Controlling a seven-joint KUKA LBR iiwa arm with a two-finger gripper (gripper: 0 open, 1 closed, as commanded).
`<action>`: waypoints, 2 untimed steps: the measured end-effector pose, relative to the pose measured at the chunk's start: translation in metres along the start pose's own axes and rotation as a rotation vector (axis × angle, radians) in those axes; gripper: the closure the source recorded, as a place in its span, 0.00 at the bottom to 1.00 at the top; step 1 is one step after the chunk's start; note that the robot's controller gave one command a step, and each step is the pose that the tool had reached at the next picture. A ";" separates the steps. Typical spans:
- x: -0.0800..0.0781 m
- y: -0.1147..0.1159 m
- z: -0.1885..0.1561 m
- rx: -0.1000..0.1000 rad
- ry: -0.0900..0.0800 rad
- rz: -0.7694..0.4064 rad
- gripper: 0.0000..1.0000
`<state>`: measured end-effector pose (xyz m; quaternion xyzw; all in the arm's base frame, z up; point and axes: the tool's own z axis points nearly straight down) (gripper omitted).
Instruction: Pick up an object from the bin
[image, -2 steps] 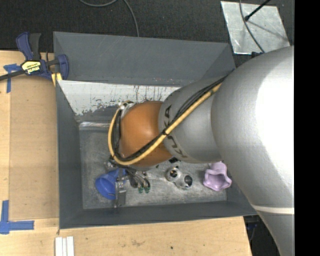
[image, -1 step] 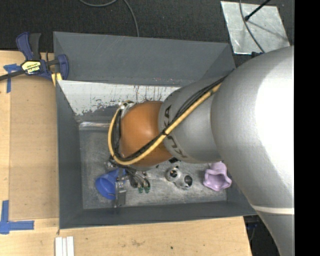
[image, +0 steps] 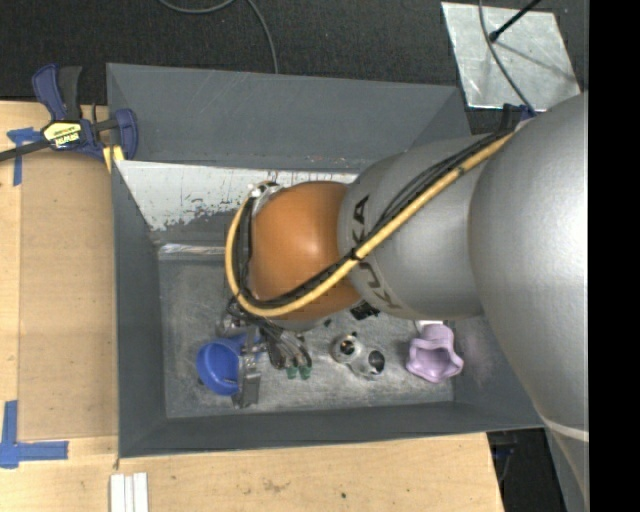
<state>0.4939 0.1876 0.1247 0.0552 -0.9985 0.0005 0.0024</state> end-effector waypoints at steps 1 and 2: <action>-0.008 -0.007 -0.069 0.000 -0.004 -0.035 1.00; 0.002 -0.005 -0.122 -0.001 -0.004 -0.002 1.00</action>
Offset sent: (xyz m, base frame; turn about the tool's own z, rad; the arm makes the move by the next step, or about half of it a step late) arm -0.0048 -0.0036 0.1330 0.0080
